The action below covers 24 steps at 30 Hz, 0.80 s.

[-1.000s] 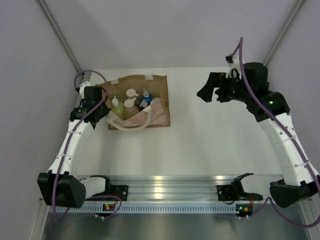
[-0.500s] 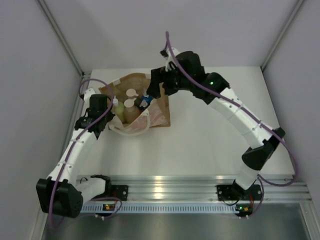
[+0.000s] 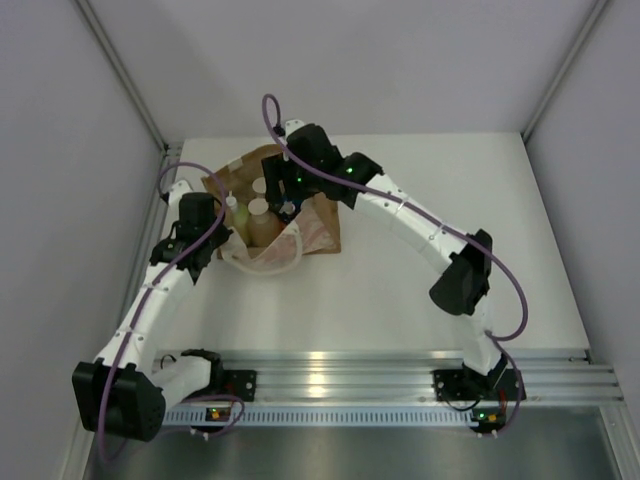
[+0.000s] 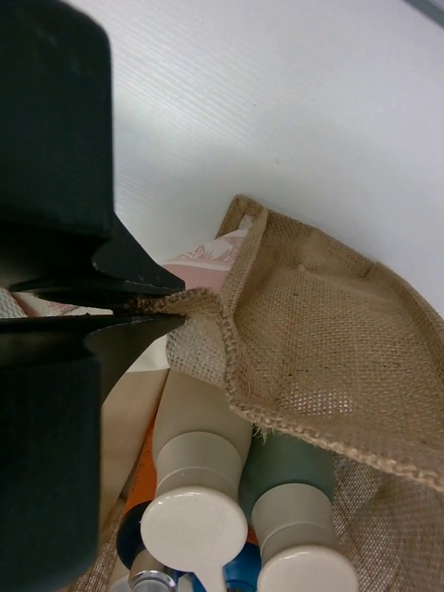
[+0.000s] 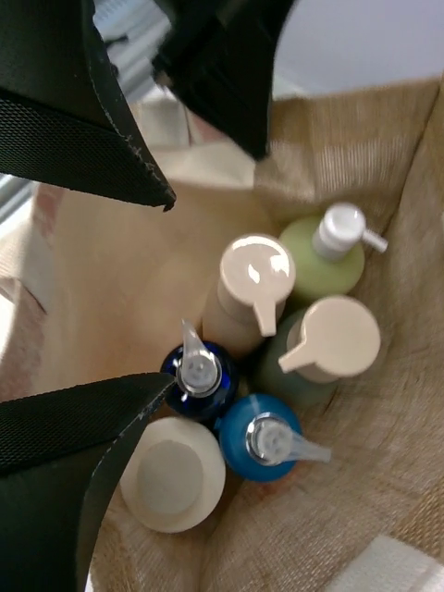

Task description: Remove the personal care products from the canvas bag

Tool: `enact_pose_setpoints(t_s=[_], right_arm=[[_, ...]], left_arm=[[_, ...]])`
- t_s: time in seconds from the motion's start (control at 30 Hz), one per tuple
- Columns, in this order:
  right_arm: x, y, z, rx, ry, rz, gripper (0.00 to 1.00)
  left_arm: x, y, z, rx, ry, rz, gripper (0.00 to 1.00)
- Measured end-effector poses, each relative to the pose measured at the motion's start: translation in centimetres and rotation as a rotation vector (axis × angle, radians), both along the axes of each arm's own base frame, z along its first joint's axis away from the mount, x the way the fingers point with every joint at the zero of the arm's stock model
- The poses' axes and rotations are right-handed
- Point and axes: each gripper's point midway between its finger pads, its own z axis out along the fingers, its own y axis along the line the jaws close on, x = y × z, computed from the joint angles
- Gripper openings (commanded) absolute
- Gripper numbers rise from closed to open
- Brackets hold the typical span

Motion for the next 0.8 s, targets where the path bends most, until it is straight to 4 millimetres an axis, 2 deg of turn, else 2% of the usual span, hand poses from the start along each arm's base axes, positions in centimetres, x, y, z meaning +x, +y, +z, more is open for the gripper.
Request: enact_pose_setpoints(t_s=[0.17,0.27,0.37,0.63,0.8], right_arm=[[1.0,-1.4,-3.6,-0.136,-0.046,-0.118,0.69],[0.2,-2.9,-6.1,-0.215,-0.038,-0.153,0.7],[-0.4,-4.1,-7.7,-0.265,-0.027,-0.164,0.73],[-0.1,-4.3,-7.8,-0.281,-0.057,-0.164,0.81],[0.0,-4.9,-8.2,-0.313,-0.074,-0.145,0.83]], left_arm=[[0.0,-0.6,0.0,-0.036,0.0,-0.007,0.0],[0.0,-0.9,0.0,-0.064,-0.003,-0.003,0.0],[0.1,-1.2,0.1,-0.087,-0.004,-0.004,0.0],[0.4,-1.9,-0.1,-0.128,0.003,-0.006,0.0],[0.4,-2.3,-0.1,-0.138,0.005,-0.011,0.0]])
